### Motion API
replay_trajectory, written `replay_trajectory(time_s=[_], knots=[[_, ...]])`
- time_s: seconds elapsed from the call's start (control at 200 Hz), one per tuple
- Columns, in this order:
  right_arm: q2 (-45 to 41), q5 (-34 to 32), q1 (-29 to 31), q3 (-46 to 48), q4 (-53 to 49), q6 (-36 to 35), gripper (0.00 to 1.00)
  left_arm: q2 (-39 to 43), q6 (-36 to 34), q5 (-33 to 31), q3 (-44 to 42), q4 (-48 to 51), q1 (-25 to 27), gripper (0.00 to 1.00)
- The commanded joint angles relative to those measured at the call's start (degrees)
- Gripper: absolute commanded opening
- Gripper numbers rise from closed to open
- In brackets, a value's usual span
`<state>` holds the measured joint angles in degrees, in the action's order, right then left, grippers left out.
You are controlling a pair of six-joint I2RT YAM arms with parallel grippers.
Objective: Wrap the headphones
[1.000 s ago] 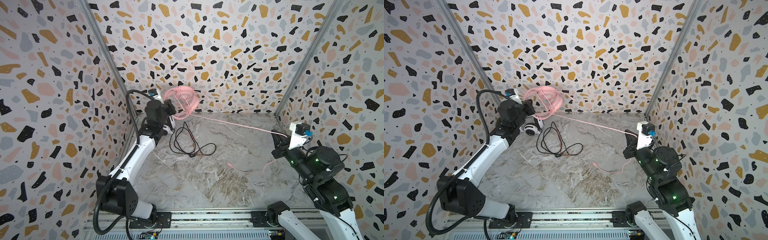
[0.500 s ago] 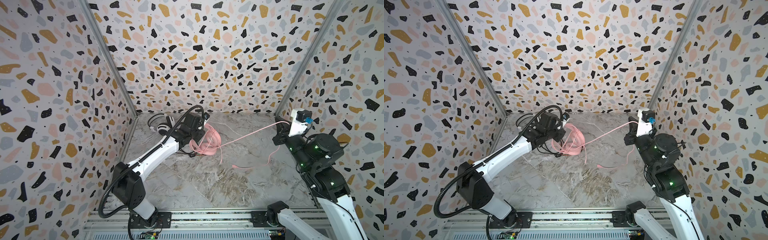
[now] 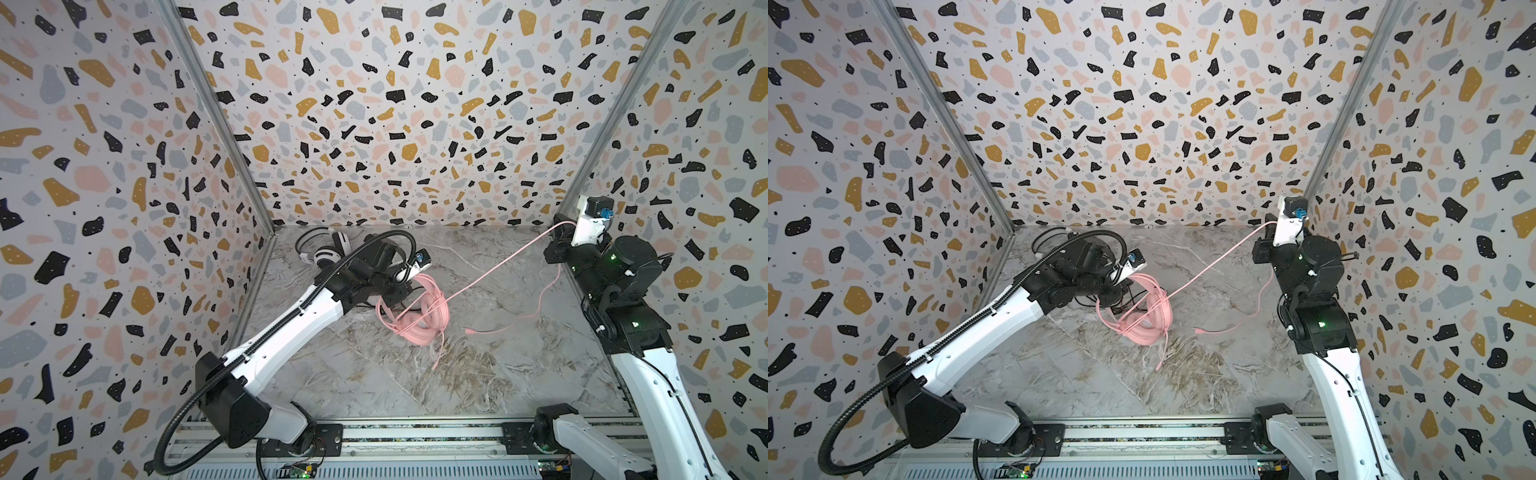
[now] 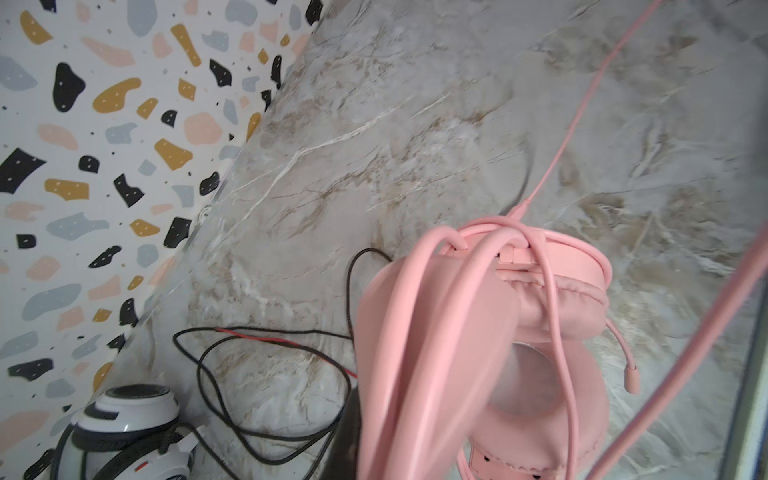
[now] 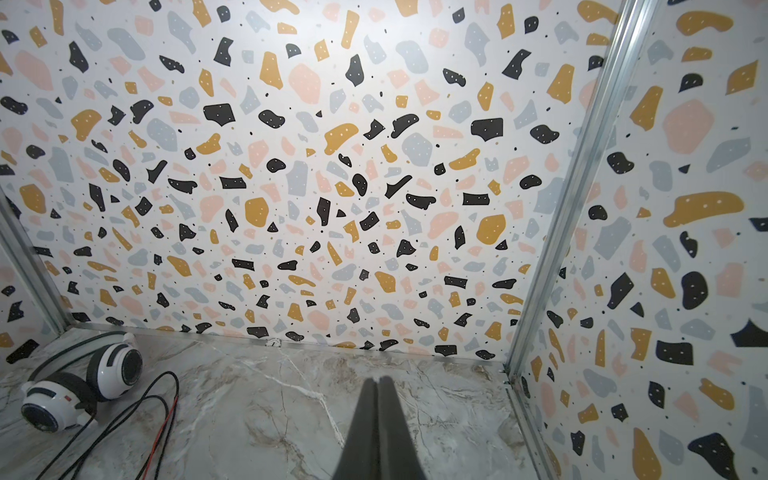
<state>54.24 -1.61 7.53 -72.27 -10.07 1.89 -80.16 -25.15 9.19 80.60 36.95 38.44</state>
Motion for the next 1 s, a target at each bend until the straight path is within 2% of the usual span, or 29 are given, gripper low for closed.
replay_trajectory(time_s=[0.0,0.235,0.37,0.511,0.661,0.831,0.996], knots=[[0.6,6.8,-5.3,-1.5,5.9,5.4,0.01,4.5,-1.8,8.8,-0.2,1.6,-0.1,0.00],[4.2,16.3,-11.2,2.0,9.9,12.3,0.01,7.1,-2.1,18.4,1.9,3.4,-0.4,0.00],[6.4,20.9,-12.5,6.2,15.1,17.0,0.01,4.9,-2.2,27.9,4.2,6.1,-1.4,0.00],[9.9,23.9,-12.7,6.9,15.8,17.3,0.01,2.8,-4.9,33.0,6.5,11.2,-1.5,0.00],[12.8,27.0,-12.9,7.0,15.8,17.2,0.01,3.2,-4.6,39.6,5.9,9.9,-1.7,0.00],[14.2,28.7,-13.0,9.4,17.2,17.8,0.01,5.6,3.3,47.7,2.4,-2.1,-2.2,0.00],[17.3,34.9,-12.7,11.2,17.7,18.5,0.02,8.9,21.5,55.5,-4.1,-25.7,-3.1,0.00]])
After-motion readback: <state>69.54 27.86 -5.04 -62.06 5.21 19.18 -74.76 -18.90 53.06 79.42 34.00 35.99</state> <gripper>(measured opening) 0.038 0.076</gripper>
